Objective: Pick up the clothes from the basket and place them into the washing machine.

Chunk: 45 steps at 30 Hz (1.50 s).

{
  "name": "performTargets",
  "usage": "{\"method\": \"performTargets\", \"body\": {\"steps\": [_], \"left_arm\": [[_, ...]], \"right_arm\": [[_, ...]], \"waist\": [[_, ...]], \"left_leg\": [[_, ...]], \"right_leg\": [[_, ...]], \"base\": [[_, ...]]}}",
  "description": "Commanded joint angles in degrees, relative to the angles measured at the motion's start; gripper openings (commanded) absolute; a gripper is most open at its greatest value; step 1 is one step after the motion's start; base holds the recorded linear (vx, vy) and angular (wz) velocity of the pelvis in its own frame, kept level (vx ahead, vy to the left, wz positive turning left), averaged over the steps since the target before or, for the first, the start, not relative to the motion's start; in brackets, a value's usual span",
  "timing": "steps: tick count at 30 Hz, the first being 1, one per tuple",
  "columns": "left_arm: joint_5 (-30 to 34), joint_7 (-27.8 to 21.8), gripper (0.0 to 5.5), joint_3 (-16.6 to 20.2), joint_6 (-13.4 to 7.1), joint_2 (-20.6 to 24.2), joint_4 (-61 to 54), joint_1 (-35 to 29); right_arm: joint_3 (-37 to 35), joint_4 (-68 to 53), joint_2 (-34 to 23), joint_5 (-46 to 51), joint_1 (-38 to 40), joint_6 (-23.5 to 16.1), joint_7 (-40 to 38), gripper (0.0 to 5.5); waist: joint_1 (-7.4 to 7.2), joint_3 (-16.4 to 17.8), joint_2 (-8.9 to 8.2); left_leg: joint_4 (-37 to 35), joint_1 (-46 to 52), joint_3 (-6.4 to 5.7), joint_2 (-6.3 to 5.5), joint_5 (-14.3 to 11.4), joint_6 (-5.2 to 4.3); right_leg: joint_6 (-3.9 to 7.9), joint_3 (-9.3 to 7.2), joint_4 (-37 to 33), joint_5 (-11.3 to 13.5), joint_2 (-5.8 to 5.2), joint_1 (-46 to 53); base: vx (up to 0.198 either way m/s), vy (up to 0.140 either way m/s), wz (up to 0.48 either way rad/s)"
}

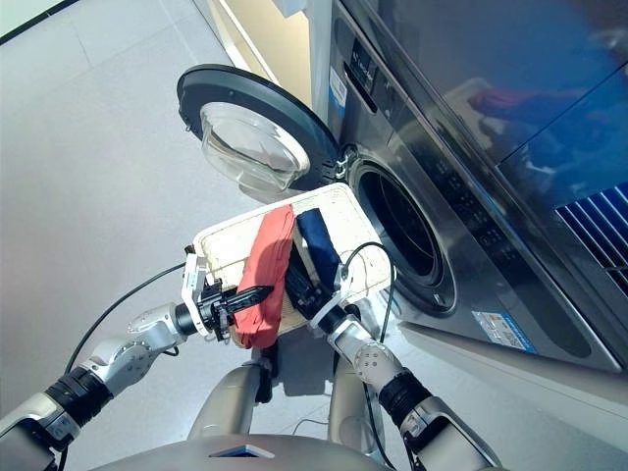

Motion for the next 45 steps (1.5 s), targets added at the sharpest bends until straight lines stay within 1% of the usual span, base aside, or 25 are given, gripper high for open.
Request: {"method": "performTargets", "body": {"steps": [1, 6, 10, 14, 17, 21, 23, 24, 25, 26, 27, 29, 31, 32, 33, 35, 36, 37, 38, 39, 40, 41, 42, 44, 45], "left_arm": [[2.02, -4.37, 0.00, -9.98, 3.20, -2.22, -6.23, -1.31], [2.22, -4.11, 0.00, -10.52, 2.87, -2.74, -6.78, -2.86], [2.34, -4.09, 0.00, -10.86, 3.18, -3.40, -6.42, -3.52], [3.17, -3.74, 0.00, -11.85, 2.86, -3.74, -5.72, -4.92], [3.32, -3.59, 0.00, -11.19, 2.31, -3.89, -5.12, -5.18], [3.10, -4.16, 0.00, -9.82, 2.92, -4.18, -4.28, -3.96], [3.23, -4.33, 0.00, -9.37, 3.03, -3.55, -4.21, -3.11], [3.42, -4.26, 0.00, -8.71, 2.71, -2.29, -4.44, -2.81], [3.54, -4.11, 0.00, -7.11, 1.90, 0.34, -5.28, -2.51], [3.40, -4.03, 0.00, -5.73, 1.32, 1.92, -6.01, -2.36], [2.76, -3.49, 0.00, -3.00, 0.39, 2.46, -6.46, -1.25], [2.30, -2.16, 0.00, 2.26, -1.35, 0.89, -6.39, 1.72], [2.56, -0.27, 0.00, 9.33, -3.78, -1.67, -7.33, 6.57], [2.56, -0.27, 0.00, 9.34, -3.78, -1.66, -7.34, 6.58], [2.86, 1.08, 0.00, 14.19, -4.92, -3.81, -8.27, 10.31], [3.57, 3.28, 0.00, 16.36, -6.47, -5.11, -8.65, 11.56], [3.70, 4.50, 0.00, 17.49, -7.19, -5.62, -9.14, 12.16], [4.01, 5.65, 0.00, 18.64, -8.26, -6.42, -8.78, 12.25], [4.02, 5.66, 0.00, 18.63, -8.27, -6.43, -8.78, 12.26], [3.70, 7.27, 0.00, 20.17, -8.92, -8.06, -9.11, 12.55], [3.88, 8.30, 0.00, 20.76, -9.64, -8.87, -9.08, 12.89], [3.88, 8.30, 0.00, 20.78, -9.64, -8.87, -9.08, 12.88], [4.02, 9.84, 0.00, 21.41, -10.36, -9.68, -9.78, 12.79], [4.00, 10.43, 0.00, 20.98, -10.66, -9.77, -10.17, 12.67], [3.89, 10.49, 0.00, 20.68, -10.74, -9.77, -10.80, 12.61]], "right_arm": [[7.05, -9.56, 7.37, -4.30, -10.73, 0.97, 3.02, 5.50], [9.54, -10.13, 8.07, -6.38, -12.02, 1.38, 3.18, 5.50], [11.40, -8.92, 9.14, -7.58, -13.12, 2.22, 3.31, 5.50], [13.76, -8.76, 9.53, -10.40, -16.13, 2.62, 3.60, 5.50], [13.73, -9.57, 9.18, -11.15, -17.30, 2.04, 4.07, 5.50], [12.91, -10.47, 10.02, -9.94, -16.90, 2.65, 4.88, 5.50], [12.90, -10.20, 8.47, -9.81, -16.07, 3.74, 5.40, 5.50], [12.22, -10.97, 5.05, -10.51, -16.28, 2.50, 5.42, 5.50], [9.88, -13.39, -1.79, -14.38, -17.85, -4.29, 4.15, 5.50], [8.43, -15.90, -6.35, -19.06, -18.61, -8.87, 2.52, 5.50], [5.29, -18.53, -9.50, -22.93, -18.07, -12.27, 0.55, 5.50], [-2.03, -19.37, -12.03, -30.28, -15.14, -17.37, -6.69, 5.50], [-9.87, -22.06, -12.93, -41.53, -10.54, -21.02, -13.38, 5.50], [-9.87, -22.10, -12.92, -41.56, -10.52, -20.99, -13.42, 5.50], [-16.34, -22.84, -12.66, -47.50, -6.57, -22.08, -16.59, 5.50], [-20.41, -22.65, -10.55, -49.82, -3.43, -23.23, -19.40, 5.50], [-21.66, -22.77, -9.99, -51.52, -2.01, -24.10, -20.45, 5.50], [-22.59, -23.03, -9.50, -52.53, -1.36, -24.16, -20.94, 5.50], [-22.59, -23.08, -9.50, -52.56, -1.32, -24.13, -20.97, 5.50], [-24.33, -23.84, -9.00, -54.87, -0.10, -25.03, -22.80, 5.50], [-24.47, -24.33, -9.15, -57.72, 0.04, -25.44, -23.82, 5.50], [-24.46, -24.33, -9.14, -57.73, 0.02, -25.44, -23.83, 5.50], [-25.61, -26.28, -10.66, -66.09, -0.38, -26.89, -28.02, 5.50], [-25.56, -26.87, -11.78, -70.40, -0.98, -26.80, -29.97, 5.50], [-25.08, -27.33, -12.22, -73.07, -1.71, -27.37, -31.12, 5.50]], "waist": [[-0.37, 0.19, -0.12], [-0.38, -0.09, -0.19], [-0.25, -0.05, -0.16], [-0.09, 0.00, -0.18], [0.02, -0.05, -0.15], [0.25, -0.20, -0.05], [0.33, -0.16, -0.12], [0.22, -0.10, -0.21], [-0.02, -0.11, -0.37], [-0.13, -0.17, -0.51], [-0.27, -0.35, -0.70], [-0.35, -0.61, -1.02], [-0.37, -0.83, -1.13], [-0.43, -1.00, -1.14], [-0.28, -0.89, -1.12], [-0.27, -0.74, -1.01], [-0.34, -0.69, -0.92], [-0.45, -0.82, -0.88], [-0.45, -0.84, -0.87], [-0.60, -0.70, -0.83], [-0.59, -0.59, -0.75], [-0.65, -0.75, -0.76], [-0.72, -0.49, -0.63], [-0.82, -0.55, -0.59], [-0.73, -0.36, -0.50]], "left_leg": [[0.64, -2.75, -2.23, -1.39, 1.04, 1.39], [0.72, -3.02, -2.29, -1.37, 0.98, 1.46], [0.54, -3.03, -2.21, -1.34, 1.05, 1.46], [0.37, -2.92, -2.19, -1.41, 1.06, 1.58], [0.35, -2.89, -2.28, -1.35, 1.13, 1.57], [0.37, -2.91, -2.35, -1.42, 1.12, 1.61], [0.12, -2.73, -2.28, -1.36, 1.21, 1.51], [0.08, -2.69, -2.25, -1.29, 1.30, 1.46], [0.00, -2.75, -2.16, -1.16, 1.47, 1.35], [0.01, -2.79, -2.08, -1.06, 1.47, 1.24], [-0.13, -2.81, -2.10, -1.01, 1.52, 1.18], [-0.08, -2.96, -2.14, -1.01, 1.61, 1.17], [-0.11, -2.94, -2.33, -1.02, 1.58, 1.23], [-0.30, -3.07, -2.37, -1.07, 1.82, 1.24], [0.04, -2.98, -2.50, -1.01, 1.53, 1.35], [0.14, -3.02, -2.53, -0.95, 1.53, 1.42], [0.15, -3.04, -2.57, -0.95, 1.54, 1.44], [-0.05, -3.18, -2.63, -0.97, 1.85, 1.45], [-0.04, -3.19, -2.64, -0.97, 1.84, 1.45], [0.01, -3.20, -2.60, -0.99, 1.84, 1.44], [0.22, -3.09, -2.57, -0.95, 1.60, 1.41], [0.00, -3.22, -2.60, -1.01, 1.89, 1.42], [0.23, -3.06, -2.51, -0.89, 1.55, 1.39], [0.00, -3.23, -2.53, -0.92, 1.85, 1.42], [0.26, -3.09, -2.44, -0.90, 1.53, 1.41]], "right_leg": [[0.48, -1.79, -0.47, -0.30, 0.71, 3.01], [0.42, -2.02, -0.40, -0.43, 0.68, 2.89], [0.38, -2.21, -0.53, -0.40, 0.71, 2.94], [0.37, -2.21, -0.39, -0.40, 0.75, 2.88], [0.38, -2.35, -0.47, -0.43, 0.62, 3.04], [0.36, -2.42, -0.39, -0.41, 0.54, 3.09], [0.40, -2.48, -0.54, -0.41, 0.55, 3.26], [0.41, -2.44, -0.49, -0.44, 0.62, 3.22], [0.46, -2.39, -0.49, -0.34, 0.68, 3.08], [0.54, -2.45, -0.56, -0.36, 0.69, 3.05], [0.60, -2.59, -0.77, -0.36, 0.68, 3.07], [0.67, -2.77, -0.87, -0.28, 0.59, 3.05], [0.76, -2.78, -0.87, -0.26, 0.55, 3.01], [0.77, -2.81, -1.04, -0.08, 0.51, 2.88], [0.80, -2.73, -0.83, -0.22, 0.52, 2.95], [0.75, -2.77, -0.70, -0.28, 0.48, 2.86], [0.77, -2.76, -0.69, -0.34, 0.48, 2.86], [0.79, -2.79, -0.86, -0.13, 0.41, 2.65], [0.79, -2.80, -0.85, -0.14, 0.41, 2.64], [0.77, -2.74, -0.79, -0.19, 0.48, 2.61], [0.75, -2.68, -0.55, -0.43, 0.53, 2.67], [0.76, -2.71, -0.75, -0.20, 0.47, 2.54], [0.75, -2.58, -0.53, -0.47, 0.58, 2.67], [0.74, -2.59, -0.74, -0.17, 0.55, 2.57], [0.72, -2.48, -0.44, -0.39, 0.62, 2.62]], "base": [[0.000, 0.000, 0.000], [0.000, 0.000, 0.000], [0.000, 0.000, 0.000], [0.000, 0.000, 0.000], [0.000, 0.000, 0.000], [0.000, 0.000, 0.000], [0.000, 0.000, 0.000], [0.000, 0.000, 0.000], [0.000, 0.000, 0.000], [0.000, 0.000, 0.000], [0.000, 0.000, 0.000], [0.000, 0.000, 0.000], [0.000, 0.000, 0.000], [0.000, 0.000, 0.000], [0.000, 0.000, 0.000], [0.000, 0.000, 0.000], [0.000, 0.000, 0.000], [0.000, 0.000, 0.000], [0.000, 0.000, 0.000], [0.000, 0.000, 0.000], [0.000, 0.000, 0.000], [0.000, 0.000, 0.000], [0.000, 0.000, 0.000], [0.000, 0.000, 0.000], [0.000, 0.000, 0.000]]}}
